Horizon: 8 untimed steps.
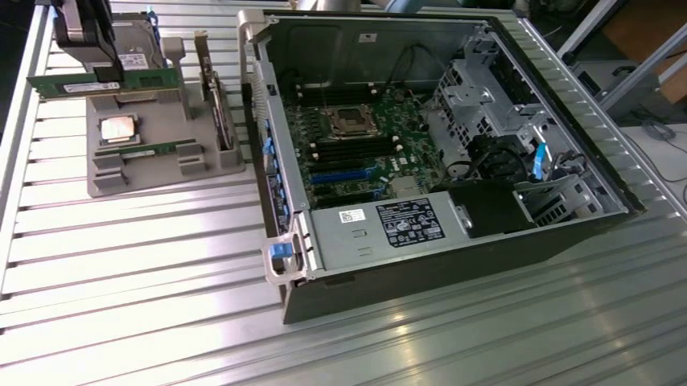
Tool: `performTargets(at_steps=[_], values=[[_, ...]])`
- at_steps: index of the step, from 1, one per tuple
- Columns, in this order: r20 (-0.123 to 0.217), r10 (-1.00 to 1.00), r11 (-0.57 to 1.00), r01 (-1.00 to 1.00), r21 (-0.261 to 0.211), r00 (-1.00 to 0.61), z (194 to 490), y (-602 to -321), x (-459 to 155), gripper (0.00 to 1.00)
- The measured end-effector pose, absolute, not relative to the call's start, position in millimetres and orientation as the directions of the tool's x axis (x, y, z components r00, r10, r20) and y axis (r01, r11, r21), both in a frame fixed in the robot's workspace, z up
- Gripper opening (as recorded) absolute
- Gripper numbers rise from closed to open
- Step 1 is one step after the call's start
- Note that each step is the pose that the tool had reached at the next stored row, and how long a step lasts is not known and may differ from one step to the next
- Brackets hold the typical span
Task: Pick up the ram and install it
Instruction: 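Pick up the ram and move it above insertion slot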
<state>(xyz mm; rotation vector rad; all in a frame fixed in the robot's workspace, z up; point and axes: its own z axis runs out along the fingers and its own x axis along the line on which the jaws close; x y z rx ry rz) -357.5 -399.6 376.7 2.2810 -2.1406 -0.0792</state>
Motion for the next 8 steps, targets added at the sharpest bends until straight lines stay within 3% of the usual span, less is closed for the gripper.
performTargets(at_steps=[8], values=[[-0.030,-0.998,-0.064,-0.997,0.043,0.063,386.4,-399.7,-357.5,0.12]])
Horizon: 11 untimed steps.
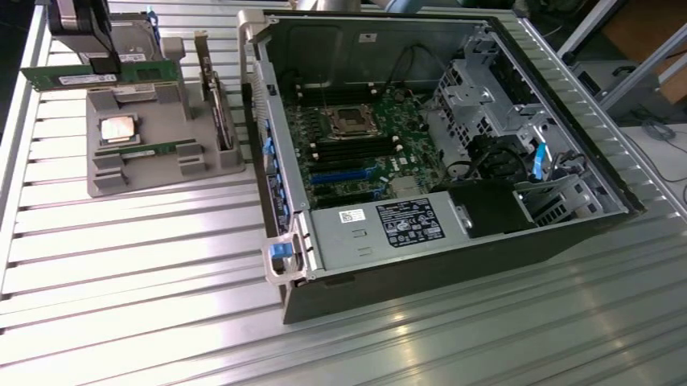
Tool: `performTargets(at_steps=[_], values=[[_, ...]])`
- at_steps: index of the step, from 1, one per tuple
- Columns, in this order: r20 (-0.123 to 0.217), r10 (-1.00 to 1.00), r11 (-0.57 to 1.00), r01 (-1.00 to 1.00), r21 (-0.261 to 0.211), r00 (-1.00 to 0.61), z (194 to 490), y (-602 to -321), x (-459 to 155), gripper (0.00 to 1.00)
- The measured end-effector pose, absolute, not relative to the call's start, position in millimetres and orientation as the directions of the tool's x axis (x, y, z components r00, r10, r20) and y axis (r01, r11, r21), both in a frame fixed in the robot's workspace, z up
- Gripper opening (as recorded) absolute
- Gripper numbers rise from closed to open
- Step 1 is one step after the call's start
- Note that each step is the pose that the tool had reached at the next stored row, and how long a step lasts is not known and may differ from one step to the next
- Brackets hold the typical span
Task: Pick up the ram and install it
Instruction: 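Pick up the ram and move it above insertion slot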
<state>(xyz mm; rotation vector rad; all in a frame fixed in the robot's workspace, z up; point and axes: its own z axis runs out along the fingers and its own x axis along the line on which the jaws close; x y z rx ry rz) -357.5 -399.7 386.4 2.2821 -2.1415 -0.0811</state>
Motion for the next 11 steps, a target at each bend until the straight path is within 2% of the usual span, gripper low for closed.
performTargets(at_steps=[11], values=[[-0.031,-0.998,-0.064,-0.997,0.044,0.063,390.1,-399.7,-354.6,0.12]])
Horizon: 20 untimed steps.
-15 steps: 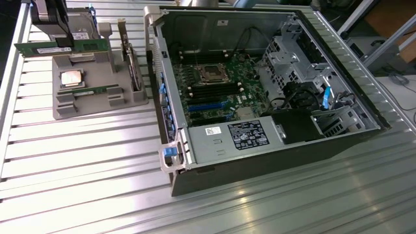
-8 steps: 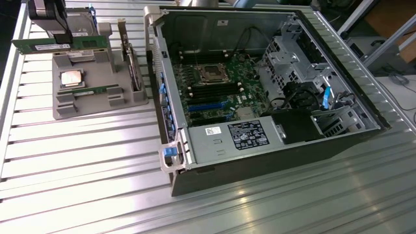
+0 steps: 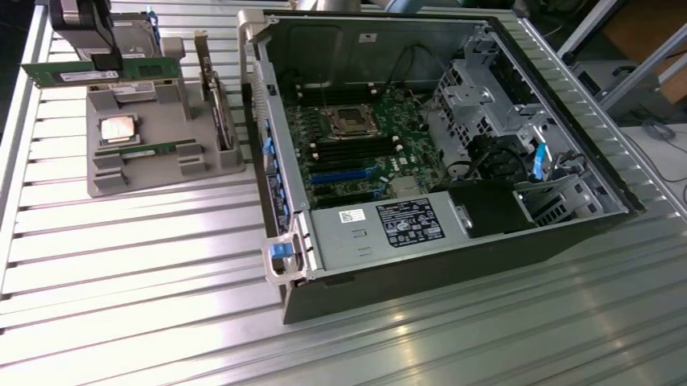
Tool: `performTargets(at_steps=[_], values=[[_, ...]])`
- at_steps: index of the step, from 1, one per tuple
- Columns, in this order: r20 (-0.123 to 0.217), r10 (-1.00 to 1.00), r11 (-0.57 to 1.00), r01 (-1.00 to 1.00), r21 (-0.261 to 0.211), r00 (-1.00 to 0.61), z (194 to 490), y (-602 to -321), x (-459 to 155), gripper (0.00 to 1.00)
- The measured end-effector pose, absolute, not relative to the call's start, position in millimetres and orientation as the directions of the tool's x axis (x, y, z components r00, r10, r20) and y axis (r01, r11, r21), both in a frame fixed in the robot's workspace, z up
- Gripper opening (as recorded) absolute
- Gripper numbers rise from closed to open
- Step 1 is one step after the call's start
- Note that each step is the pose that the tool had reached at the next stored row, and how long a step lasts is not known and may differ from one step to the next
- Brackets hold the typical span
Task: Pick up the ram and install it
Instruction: 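Pick up the ram and move it above insertion slot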
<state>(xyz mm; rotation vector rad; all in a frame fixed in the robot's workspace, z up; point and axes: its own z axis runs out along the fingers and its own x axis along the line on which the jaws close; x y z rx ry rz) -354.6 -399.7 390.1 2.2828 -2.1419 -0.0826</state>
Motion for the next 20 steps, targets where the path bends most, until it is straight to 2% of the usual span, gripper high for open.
performTargets(at_steps=[20], values=[[-0.032,-0.998,-0.064,-0.997,0.043,0.063,390.1,-399.7,-321.0,0.12]])
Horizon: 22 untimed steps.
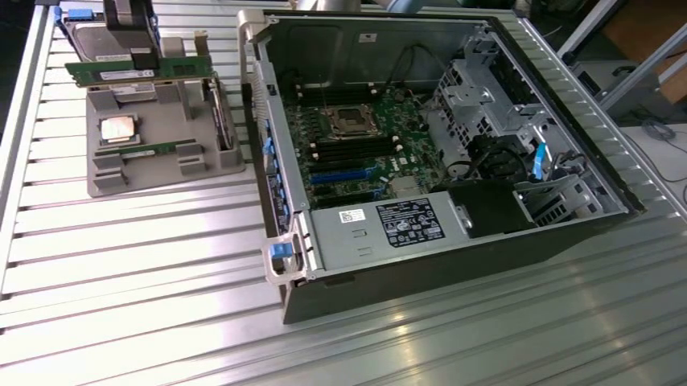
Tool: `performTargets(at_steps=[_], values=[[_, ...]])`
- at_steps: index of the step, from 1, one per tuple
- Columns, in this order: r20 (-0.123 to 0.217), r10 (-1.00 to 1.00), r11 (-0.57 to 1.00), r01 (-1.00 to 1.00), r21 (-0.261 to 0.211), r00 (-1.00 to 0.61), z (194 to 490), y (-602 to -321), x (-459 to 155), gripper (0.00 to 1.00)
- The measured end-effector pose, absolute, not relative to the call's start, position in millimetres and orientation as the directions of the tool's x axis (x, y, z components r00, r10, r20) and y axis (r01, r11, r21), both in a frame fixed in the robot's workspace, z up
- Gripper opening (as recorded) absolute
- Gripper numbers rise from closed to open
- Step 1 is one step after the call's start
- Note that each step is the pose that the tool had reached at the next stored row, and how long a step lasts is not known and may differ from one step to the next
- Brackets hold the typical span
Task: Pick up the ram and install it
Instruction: 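Pick up the ram and move it above insertion slot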
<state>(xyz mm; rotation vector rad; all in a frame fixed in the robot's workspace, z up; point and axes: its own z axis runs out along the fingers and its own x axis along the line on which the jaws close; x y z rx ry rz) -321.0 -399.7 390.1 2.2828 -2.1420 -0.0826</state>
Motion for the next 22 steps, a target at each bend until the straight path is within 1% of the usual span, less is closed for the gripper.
performTargets(at_steps=[22], values=[[-0.031,-0.998,-0.064,-0.997,0.044,0.063,390.1,-399.7,-294.6,0.12]])
